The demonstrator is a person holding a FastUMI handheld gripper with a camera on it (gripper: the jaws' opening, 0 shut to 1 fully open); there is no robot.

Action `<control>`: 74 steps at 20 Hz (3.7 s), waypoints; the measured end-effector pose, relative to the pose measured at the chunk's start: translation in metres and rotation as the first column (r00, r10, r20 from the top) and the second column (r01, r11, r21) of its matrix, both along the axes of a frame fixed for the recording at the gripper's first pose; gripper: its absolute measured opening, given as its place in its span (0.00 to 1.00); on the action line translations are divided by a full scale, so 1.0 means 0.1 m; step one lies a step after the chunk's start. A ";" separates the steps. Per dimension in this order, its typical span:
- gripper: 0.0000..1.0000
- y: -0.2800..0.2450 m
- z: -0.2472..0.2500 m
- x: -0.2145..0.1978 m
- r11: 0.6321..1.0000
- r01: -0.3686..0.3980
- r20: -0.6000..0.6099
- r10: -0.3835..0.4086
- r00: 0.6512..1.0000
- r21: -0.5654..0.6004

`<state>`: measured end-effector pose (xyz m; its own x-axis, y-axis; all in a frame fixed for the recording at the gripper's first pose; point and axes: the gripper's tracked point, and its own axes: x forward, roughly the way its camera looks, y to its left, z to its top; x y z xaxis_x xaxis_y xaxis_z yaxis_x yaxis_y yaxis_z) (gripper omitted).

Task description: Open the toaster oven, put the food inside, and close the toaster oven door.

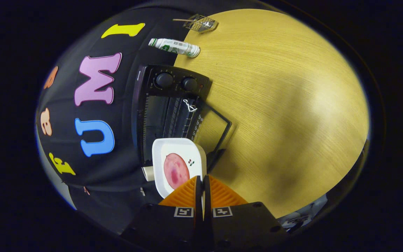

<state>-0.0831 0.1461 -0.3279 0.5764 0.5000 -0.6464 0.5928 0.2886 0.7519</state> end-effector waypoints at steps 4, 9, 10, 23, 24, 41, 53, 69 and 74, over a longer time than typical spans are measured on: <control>0.06 0.28 -0.01 0.39 0.993 0.120 -0.023 -0.120 0.993 0.000; 0.06 0.56 -0.03 0.81 0.975 0.222 -0.031 -0.223 0.974 -0.015; 0.05 0.62 -0.06 0.88 0.972 0.235 -0.037 -0.236 0.971 -0.020; 0.06 0.85 -0.47 1.50 0.912 0.404 -0.090 -0.409 0.908 -0.068; 0.05 0.88 -0.48 1.54 0.908 0.414 -0.095 -0.418 0.903 -0.059; 0.45 0.88 -0.38 1.61 0.923 0.383 -0.044 -0.382 0.923 0.023; 0.99 0.77 0.20 0.95 0.998 0.047 0.072 -0.045 0.996 -0.028; 0.99 0.70 0.29 0.09 0.559 -0.296 0.222 0.678 0.701 -0.775; 0.99 0.84 -0.32 -0.22 0.417 -0.415 0.048 0.751 0.659 -0.809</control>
